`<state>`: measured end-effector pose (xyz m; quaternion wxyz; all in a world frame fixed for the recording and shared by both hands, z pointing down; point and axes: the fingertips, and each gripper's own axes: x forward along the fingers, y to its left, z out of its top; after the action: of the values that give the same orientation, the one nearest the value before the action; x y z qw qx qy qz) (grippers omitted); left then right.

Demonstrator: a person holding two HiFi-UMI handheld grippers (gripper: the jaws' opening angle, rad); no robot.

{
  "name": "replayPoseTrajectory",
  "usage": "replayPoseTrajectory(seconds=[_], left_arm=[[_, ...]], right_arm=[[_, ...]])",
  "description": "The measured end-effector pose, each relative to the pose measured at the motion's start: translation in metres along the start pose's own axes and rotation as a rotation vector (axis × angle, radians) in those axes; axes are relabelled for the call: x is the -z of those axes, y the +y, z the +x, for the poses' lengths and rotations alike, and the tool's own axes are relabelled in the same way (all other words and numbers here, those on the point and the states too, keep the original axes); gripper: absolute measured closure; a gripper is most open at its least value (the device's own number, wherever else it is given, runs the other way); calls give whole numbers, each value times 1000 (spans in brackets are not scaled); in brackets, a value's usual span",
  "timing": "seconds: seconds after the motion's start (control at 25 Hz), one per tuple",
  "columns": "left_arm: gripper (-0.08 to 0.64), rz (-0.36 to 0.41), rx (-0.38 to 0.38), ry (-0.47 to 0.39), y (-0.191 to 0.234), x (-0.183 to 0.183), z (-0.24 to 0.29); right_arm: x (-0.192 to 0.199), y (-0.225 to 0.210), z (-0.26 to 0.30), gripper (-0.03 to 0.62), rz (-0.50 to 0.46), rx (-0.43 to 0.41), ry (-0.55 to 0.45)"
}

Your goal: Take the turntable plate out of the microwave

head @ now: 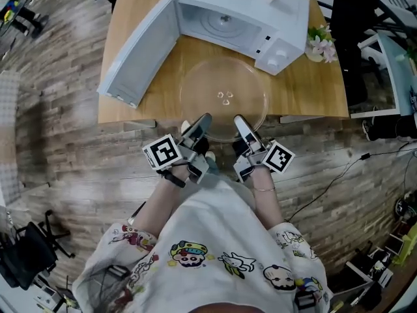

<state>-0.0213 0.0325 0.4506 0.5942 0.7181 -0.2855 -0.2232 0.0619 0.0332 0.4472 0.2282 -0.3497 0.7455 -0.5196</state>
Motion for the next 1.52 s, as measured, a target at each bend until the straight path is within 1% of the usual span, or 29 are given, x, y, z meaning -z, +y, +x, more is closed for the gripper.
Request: replayPoseTrajectory(seconds=[0.04, 0.08, 0.2, 0.24, 0.44, 0.6, 0.72, 0.84, 1.08, 1.12, 1.24, 1.28, 1.4, 1.44, 1.52], left_arm=[[518, 19, -2, 4, -3, 2, -4], [518, 20, 4, 5, -7, 5, -8], [518, -71, 55, -11, -27, 16, -18], [518, -79, 59, -12, -31, 18, -22], [515, -19, 57, 14, -43, 24, -45], [515, -24, 58, 27, -49, 24, -60], [515, -19, 52, 50, -53, 23, -70], [515, 2, 41, 74, -56, 15, -74], [515, 8, 32, 90, -62, 13, -81], [515, 19, 31, 93, -63, 13, -82], [514, 100, 42, 104, -67, 7, -81], [514, 103, 38, 103, -66, 6, -82], [511, 45, 20, 91, -64, 9, -84], [511, 47, 24, 92, -66, 9, -82], [509, 94, 43, 98, -70, 6, -79]], right_arm=[[2, 5, -3, 509, -10, -3, 6], [3, 10, -6, 509, -19, -7, 11], [10, 25, -15, 509, -45, -17, 24], [12, 30, -18, 509, -52, -20, 27], [26, 53, -28, 505, -98, -39, 35], [35, 67, -28, 505, -127, -51, 39], [41, 72, -29, 503, -147, -26, 45], [43, 80, -24, 503, -142, -24, 43], [46, 89, -26, 503, -141, -12, 33], [46, 90, -26, 503, -139, -12, 34], [46, 91, -24, 503, -139, -11, 43], [46, 91, -23, 503, -141, -12, 44], [44, 94, -22, 503, -143, -16, 44], [44, 94, -22, 503, -142, -17, 44], [43, 94, -21, 503, -140, -18, 44]])
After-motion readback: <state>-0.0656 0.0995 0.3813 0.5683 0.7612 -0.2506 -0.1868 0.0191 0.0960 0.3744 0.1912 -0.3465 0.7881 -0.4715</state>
